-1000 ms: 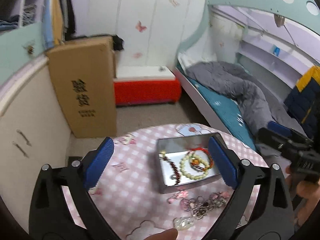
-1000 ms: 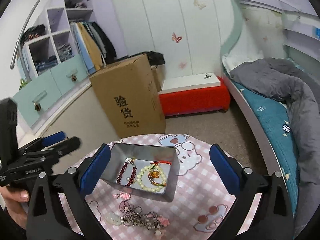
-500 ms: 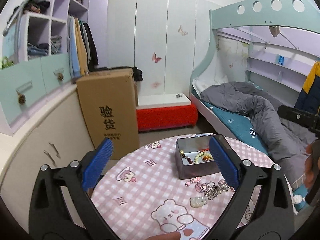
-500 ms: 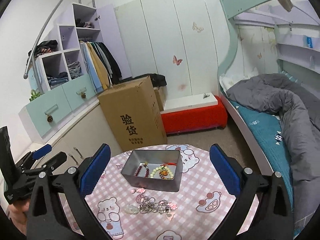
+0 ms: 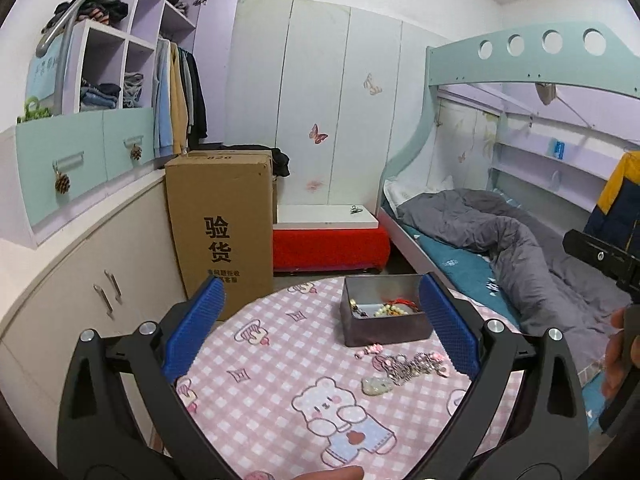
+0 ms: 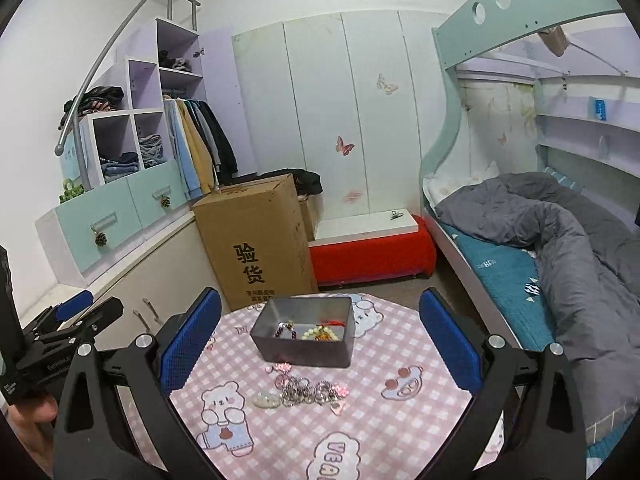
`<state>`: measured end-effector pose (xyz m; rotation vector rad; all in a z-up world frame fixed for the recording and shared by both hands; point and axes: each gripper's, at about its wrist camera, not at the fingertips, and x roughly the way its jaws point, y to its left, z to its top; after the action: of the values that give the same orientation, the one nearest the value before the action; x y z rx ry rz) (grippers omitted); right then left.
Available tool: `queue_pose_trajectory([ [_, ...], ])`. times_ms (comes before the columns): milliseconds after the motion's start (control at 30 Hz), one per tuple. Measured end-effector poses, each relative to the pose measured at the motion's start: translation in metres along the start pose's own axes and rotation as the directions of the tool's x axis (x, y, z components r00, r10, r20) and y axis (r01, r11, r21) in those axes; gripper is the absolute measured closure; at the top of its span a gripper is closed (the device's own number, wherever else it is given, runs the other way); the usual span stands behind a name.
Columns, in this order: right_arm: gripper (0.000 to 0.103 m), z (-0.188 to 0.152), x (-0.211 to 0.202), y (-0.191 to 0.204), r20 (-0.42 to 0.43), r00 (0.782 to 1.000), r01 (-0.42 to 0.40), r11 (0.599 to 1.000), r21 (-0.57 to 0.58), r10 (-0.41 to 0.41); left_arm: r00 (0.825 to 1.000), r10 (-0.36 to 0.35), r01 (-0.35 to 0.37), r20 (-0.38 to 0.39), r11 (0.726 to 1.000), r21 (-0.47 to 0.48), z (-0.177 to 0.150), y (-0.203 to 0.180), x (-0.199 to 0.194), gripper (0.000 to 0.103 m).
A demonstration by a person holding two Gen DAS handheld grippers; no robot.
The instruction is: Organize jewelry
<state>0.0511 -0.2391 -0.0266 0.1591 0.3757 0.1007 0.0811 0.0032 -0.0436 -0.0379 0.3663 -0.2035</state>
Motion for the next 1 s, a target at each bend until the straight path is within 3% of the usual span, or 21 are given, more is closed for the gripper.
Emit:
queue_pose_trajectory([
  [300,0.007,-0.035,-0.007,-0.004,-0.041,0.999,0.02,1.0,0.023,-0.019,0.999,-0.014,0.015,-0.046,1.0,0.015,-0.039,-0.007,-0.006,0.007],
  [667,0.007,-0.054,0.001,-0.014,-0.095,0.995,0.037,0.999,0.038,-0.033,0.988,-0.02,0.032,-0.156,0.996,0.079,-0.071,-0.023,0.028,0.007],
  [800,0.007,-0.066,0.011,-0.019,-0.138,0.99,0.047,0.998,0.045,-0.04,0.971,-0.01,0.047,-0.239,0.988,0.149,-0.086,-0.039,0.057,0.007],
  [1000,0.007,-0.085,0.027,-0.03,-0.204,0.978,0.063,0.997,0.05,-0.052,0.927,-0.001,0.089,-0.374,0.972,0.218,-0.114,-0.059,0.112,0.007],
])
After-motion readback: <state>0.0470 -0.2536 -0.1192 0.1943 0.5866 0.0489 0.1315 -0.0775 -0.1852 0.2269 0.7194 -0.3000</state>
